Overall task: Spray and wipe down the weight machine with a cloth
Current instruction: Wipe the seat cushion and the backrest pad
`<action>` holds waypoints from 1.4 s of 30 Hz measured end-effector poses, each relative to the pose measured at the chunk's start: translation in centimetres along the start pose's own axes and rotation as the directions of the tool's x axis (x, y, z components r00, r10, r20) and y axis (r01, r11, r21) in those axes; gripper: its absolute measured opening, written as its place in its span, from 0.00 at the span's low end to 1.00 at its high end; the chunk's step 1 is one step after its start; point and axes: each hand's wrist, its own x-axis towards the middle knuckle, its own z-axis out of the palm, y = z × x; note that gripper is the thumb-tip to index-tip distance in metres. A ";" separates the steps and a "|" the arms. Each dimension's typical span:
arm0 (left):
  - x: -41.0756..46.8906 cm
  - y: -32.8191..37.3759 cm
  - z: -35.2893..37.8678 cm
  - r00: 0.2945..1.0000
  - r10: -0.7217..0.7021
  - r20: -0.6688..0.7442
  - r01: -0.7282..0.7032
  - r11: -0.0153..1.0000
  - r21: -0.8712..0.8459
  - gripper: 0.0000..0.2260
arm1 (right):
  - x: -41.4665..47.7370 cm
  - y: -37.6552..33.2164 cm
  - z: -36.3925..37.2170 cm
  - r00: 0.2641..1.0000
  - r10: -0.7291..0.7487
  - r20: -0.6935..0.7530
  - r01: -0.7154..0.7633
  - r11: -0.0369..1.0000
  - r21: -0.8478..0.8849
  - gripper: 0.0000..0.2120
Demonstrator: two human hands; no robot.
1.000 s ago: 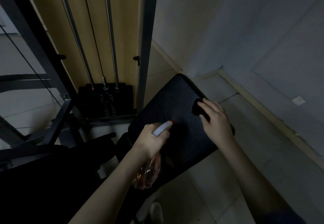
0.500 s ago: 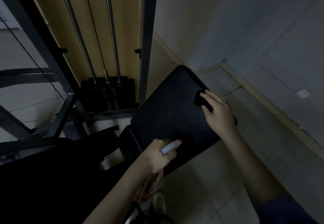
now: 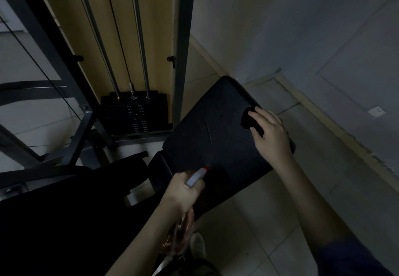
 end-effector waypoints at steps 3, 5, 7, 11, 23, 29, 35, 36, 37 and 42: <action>0.5 -0.5 -0.9 0.994 -0.033 -0.101 0.030 0.999 -0.025 0.08 | 0.0 0.0 0.1 1.000 -0.007 -0.009 0.007 1.000 -0.015 0.20; 0.8 -0.6 -1.4 0.992 -0.034 -0.125 0.033 0.999 -0.011 0.08 | -0.1 -0.1 0.2 1.000 -0.017 -0.015 0.016 1.000 -0.022 0.20; 0.9 -0.7 -1.7 0.989 -0.049 -0.139 0.045 0.999 -0.030 0.06 | -0.1 -0.2 0.2 1.000 -0.018 -0.012 0.018 0.999 -0.032 0.20; 1.2 -0.5 -2.2 0.974 -0.071 -0.216 0.053 0.995 -0.089 0.06 | -0.2 -0.2 0.3 1.000 -0.017 -0.008 0.016 0.998 -0.055 0.20; 0.1 -1.5 -2.7 0.985 -0.026 -0.168 0.034 0.999 0.043 0.04 | -5.3 1.6 1.7 0.952 -0.303 0.051 0.297 0.862 -0.410 0.18; -0.4 -2.1 -2.7 0.984 0.015 -0.175 -0.002 0.997 0.079 0.06 | -2.8 0.5 0.1 0.993 -0.071 -0.099 0.021 0.902 -0.431 0.20; -0.3 -2.0 -2.1 0.987 -0.011 -0.161 0.018 0.999 0.042 0.06 | -8.2 -1.6 6.5 0.972 -0.167 0.168 0.227 0.858 -0.462 0.23; -0.3 -2.0 -2.0 0.986 -0.021 -0.165 0.025 0.999 0.023 0.05 | -9.6 -1.2 6.5 0.961 -0.181 0.207 0.258 0.853 -0.453 0.22; -0.3 -1.9 -1.9 0.986 -0.029 -0.165 0.030 1.000 0.006 0.05 | -10.7 -0.7 6.0 0.955 -0.189 0.230 0.277 0.848 -0.451 0.21; -0.5 -1.8 -1.8 0.988 0.003 -0.152 -0.003 1.000 0.006 0.09 | -9.2 0.8 0.9 0.969 -0.225 0.107 0.246 0.808 -0.536 0.23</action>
